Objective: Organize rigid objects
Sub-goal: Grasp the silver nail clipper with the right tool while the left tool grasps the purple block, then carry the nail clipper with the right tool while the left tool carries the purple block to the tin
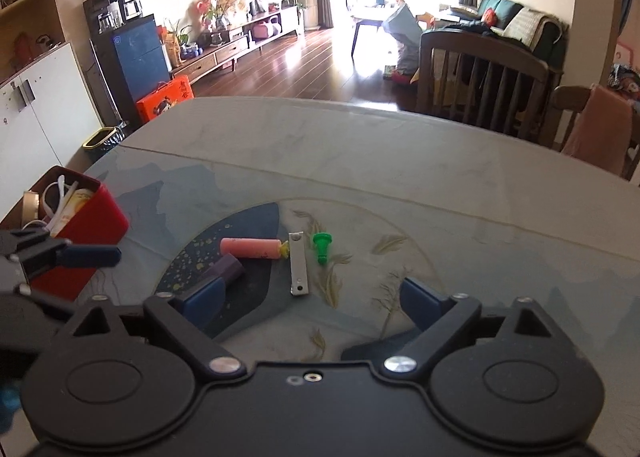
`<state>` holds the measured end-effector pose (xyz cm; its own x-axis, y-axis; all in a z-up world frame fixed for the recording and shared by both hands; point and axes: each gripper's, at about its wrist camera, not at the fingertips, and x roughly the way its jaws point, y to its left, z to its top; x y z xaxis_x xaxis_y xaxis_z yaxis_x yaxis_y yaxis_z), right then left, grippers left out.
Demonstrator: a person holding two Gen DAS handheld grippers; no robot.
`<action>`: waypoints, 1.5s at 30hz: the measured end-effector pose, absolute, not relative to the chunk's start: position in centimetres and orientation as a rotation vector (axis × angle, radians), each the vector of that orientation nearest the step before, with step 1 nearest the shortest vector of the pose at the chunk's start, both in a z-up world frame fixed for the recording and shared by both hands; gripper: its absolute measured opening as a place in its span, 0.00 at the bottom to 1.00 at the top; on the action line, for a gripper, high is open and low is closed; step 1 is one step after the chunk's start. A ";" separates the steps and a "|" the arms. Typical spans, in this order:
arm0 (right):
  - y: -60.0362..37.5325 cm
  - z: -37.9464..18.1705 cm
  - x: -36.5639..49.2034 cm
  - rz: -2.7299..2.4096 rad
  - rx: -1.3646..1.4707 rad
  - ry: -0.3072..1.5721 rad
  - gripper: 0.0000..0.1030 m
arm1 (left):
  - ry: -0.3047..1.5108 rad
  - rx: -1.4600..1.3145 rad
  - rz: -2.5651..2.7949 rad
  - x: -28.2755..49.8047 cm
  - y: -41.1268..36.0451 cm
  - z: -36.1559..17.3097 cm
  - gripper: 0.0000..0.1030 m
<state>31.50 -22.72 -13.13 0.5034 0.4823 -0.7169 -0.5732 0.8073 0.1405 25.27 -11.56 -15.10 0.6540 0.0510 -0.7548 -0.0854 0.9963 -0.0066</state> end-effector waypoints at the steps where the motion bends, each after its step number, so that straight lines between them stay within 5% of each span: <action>1: -22.4 -13.4 31.9 0.646 -0.118 0.837 0.80 | 0.854 -0.035 0.078 25.5 -11.7 -15.3 0.81; 18: -20.0 -15.8 35.0 0.726 -0.135 0.937 0.39 | 0.868 -0.003 0.050 27.9 -12.3 -18.5 0.79; 24: -19.5 -15.9 35.2 0.719 -0.152 0.920 0.28 | 0.862 0.001 0.024 28.4 -12.5 -18.3 0.60; 32: -18.7 -15.9 35.0 0.705 -0.204 0.912 0.11 | 0.868 -0.009 0.019 28.9 -12.4 -17.7 0.21; 45: -20.4 -15.1 33.0 0.681 -0.154 0.917 0.10 | 0.900 -0.054 0.037 27.8 -12.0 -17.2 0.20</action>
<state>33.01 -20.40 -15.12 0.4168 0.4767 -0.7740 -0.6026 0.7824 0.1573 27.82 -12.02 -17.16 0.6213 0.0096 -0.7835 -0.0548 0.9980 -0.0312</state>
